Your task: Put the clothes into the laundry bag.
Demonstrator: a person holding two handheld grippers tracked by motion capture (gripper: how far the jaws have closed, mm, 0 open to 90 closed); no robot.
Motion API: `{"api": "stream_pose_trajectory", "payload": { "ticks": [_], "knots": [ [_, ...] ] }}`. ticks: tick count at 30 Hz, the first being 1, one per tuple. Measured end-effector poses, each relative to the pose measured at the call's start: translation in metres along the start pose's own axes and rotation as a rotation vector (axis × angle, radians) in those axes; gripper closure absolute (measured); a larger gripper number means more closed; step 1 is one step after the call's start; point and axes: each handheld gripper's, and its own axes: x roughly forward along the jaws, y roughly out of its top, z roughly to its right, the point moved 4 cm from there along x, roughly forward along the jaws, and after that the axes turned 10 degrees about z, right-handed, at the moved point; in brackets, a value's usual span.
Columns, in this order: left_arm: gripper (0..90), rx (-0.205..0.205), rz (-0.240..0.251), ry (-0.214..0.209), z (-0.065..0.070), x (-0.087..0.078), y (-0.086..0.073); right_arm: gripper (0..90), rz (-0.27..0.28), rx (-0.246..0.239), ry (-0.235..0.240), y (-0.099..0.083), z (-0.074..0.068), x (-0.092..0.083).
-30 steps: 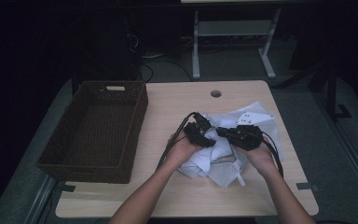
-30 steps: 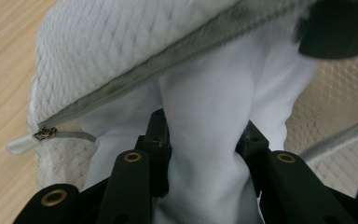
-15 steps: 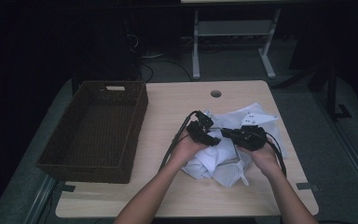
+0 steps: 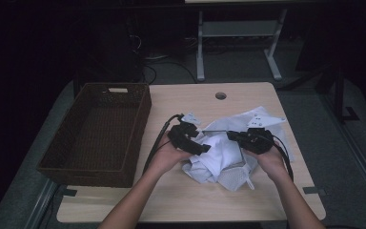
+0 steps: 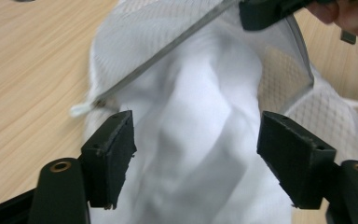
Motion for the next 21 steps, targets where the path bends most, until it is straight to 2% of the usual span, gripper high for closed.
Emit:
{"api": "stream_pose_trajectory", "payload": {
  "ticks": [7, 11, 16, 21],
  "knots": [
    [18.7, 0.003, -0.006, 0.023, -0.007, -0.023, -0.027, 88.1, 0.0, 0.021, 0.009, -0.001, 0.002, -0.001],
    [16.7, -0.003, -0.014, 0.04, -0.011, -0.031, -0.043, 88.0, 0.0, 0.03, 0.007, -0.001, 0.003, -0.002],
    [16.3, -0.011, -0.048, 0.053, -0.014, -0.03, -0.06, 88.0, -0.001, 0.034, 0.007, -0.002, 0.004, -0.003],
    [19.0, -0.024, -0.082, 0.099, -0.024, -0.021, -0.073, 87.7, -0.002, 0.04, 0.013, -0.004, 0.004, -0.004]
  ]
}}
